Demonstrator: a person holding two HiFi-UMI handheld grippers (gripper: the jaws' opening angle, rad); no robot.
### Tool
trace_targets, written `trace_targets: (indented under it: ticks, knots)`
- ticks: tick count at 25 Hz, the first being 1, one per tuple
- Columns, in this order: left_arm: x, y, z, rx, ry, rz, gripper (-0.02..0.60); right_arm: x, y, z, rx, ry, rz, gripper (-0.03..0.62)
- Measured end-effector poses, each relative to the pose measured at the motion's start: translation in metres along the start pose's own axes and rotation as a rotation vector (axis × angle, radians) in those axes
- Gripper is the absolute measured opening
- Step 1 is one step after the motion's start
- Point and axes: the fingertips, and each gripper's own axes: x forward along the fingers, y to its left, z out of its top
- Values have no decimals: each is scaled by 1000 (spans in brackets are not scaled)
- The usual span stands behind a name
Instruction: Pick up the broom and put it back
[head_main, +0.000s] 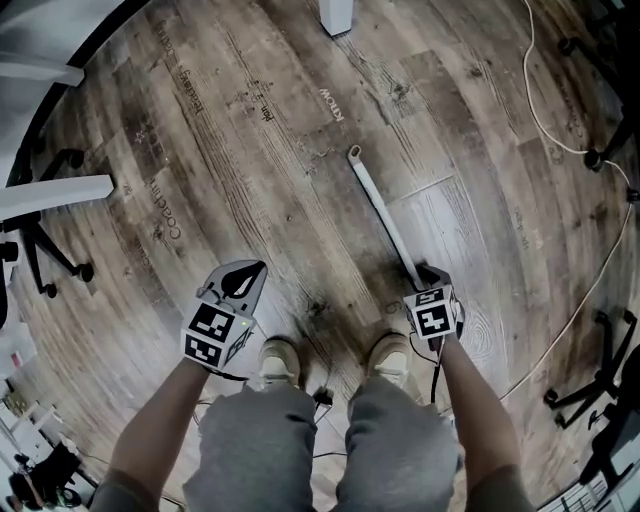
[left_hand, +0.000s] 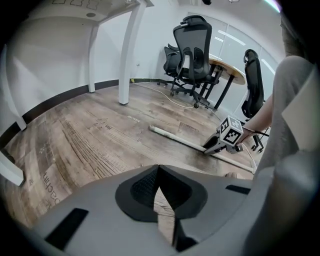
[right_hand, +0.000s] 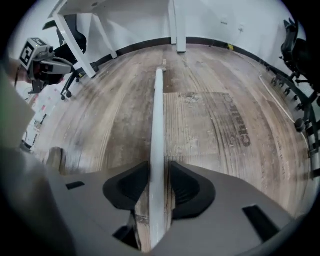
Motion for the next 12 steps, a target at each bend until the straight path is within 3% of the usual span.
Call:
trace_targets:
  ticks: [1, 3, 4, 7, 12]
  knots:
    - [0, -1, -3, -3, 6, -7, 15, 1, -2, -1, 9, -4, -19, 146]
    - [-2, -3, -8, -13, 14, -15, 15, 2, -4, -2, 14, -10, -39, 139]
    - [-4, -4, -10, -16, 18, -16, 15, 2, -5, -2, 10, -8, -39, 94]
    - [-15, -7, -11, -18, 29, -18, 15, -9, -7, 3, 25, -13, -42, 94]
    - [-64, -19, 19, -30, -9, -24, 15, -66, -3, 28, 20, -135, -61, 94]
